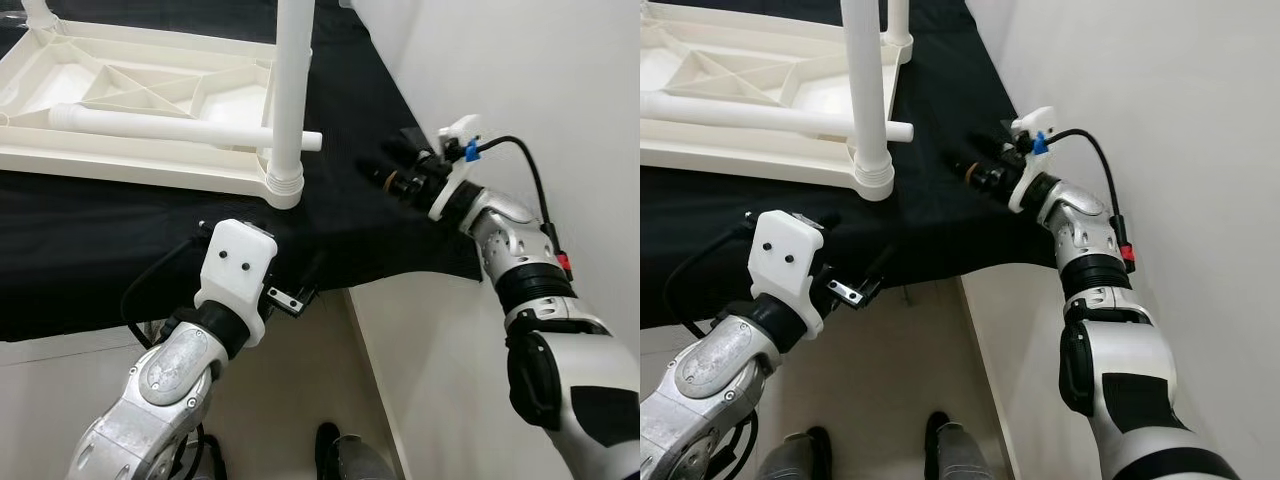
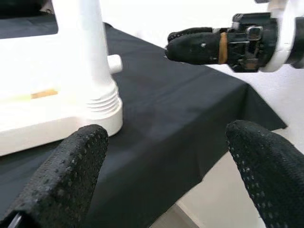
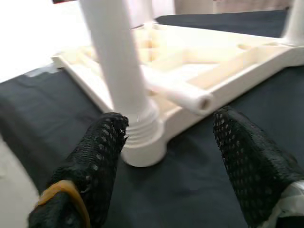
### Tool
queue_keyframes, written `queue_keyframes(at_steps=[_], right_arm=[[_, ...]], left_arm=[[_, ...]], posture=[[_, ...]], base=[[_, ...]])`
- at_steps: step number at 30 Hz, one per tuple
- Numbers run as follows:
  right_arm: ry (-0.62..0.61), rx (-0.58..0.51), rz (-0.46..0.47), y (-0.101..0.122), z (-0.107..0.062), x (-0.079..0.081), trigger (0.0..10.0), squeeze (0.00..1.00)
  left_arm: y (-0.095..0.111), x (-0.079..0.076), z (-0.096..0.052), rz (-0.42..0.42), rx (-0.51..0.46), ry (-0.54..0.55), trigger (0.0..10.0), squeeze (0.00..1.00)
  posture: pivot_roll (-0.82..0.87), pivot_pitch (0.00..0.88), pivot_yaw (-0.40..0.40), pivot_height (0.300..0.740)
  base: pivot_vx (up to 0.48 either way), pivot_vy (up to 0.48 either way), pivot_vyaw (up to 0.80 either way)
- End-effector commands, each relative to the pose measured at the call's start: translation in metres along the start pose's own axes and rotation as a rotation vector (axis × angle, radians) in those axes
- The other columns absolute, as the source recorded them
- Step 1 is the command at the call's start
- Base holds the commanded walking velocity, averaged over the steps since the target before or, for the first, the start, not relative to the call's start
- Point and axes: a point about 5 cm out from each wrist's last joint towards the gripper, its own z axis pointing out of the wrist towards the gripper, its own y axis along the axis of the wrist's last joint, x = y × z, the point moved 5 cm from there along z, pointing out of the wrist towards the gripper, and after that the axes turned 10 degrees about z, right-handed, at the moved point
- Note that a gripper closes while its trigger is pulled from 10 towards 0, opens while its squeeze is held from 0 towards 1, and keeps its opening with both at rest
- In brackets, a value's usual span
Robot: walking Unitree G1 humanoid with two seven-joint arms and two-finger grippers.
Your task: Building children table
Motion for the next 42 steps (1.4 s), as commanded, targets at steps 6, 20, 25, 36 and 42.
queue_keyframes(at_steps=[6, 20, 25, 36, 42], right_arm=[[0.011, -0.033, 0.017, 0.006, 0.005, 0.002, 10.0, 1.0], [0.085, -0.111, -0.021, 0.029, 0.036, 0.025, 10.0, 0.0], [0.062, -0.126, -0.037, 0.033, 0.044, 0.027, 10.0, 0.0], [0.033, -0.124, -0.031, 0.03, 0.056, 0.03, 10.0, 0.0], [0.003, -0.131, -0.03, 0.033, 0.06, 0.029, 10.0, 0.0]], left_arm=[[0.002, -0.003, 0.002, 0.009, -0.02, -0.011, 10.0, 0.0], [0.008, -0.001, 0.006, 0.025, -0.053, -0.006, 10.0, 0.0], [0.011, 0.001, 0.007, 0.026, -0.064, -0.002, 10.0, 0.0], [0.015, -0.001, 0.006, 0.024, -0.077, -0.003, 10.0, 0.0], [0.017, -0.002, 0.005, 0.02, -0.081, -0.007, 10.0, 0.0]], posture=[[0.09, 0.165, -0.122, 0.74], [0.1, 0.165, -0.126, 0.74], [0.1, 0.17, -0.127, 0.74], [0.1, 0.179, -0.133, 0.74], [0.1, 0.18, -0.134, 0.74]], base=[[0.0, 0.0, 0.0], [0.0, 0.0, 0.0], [0.0, 0.0, 0.0], [0.0, 0.0, 0.0], [0.0, 0.0, 0.0]])
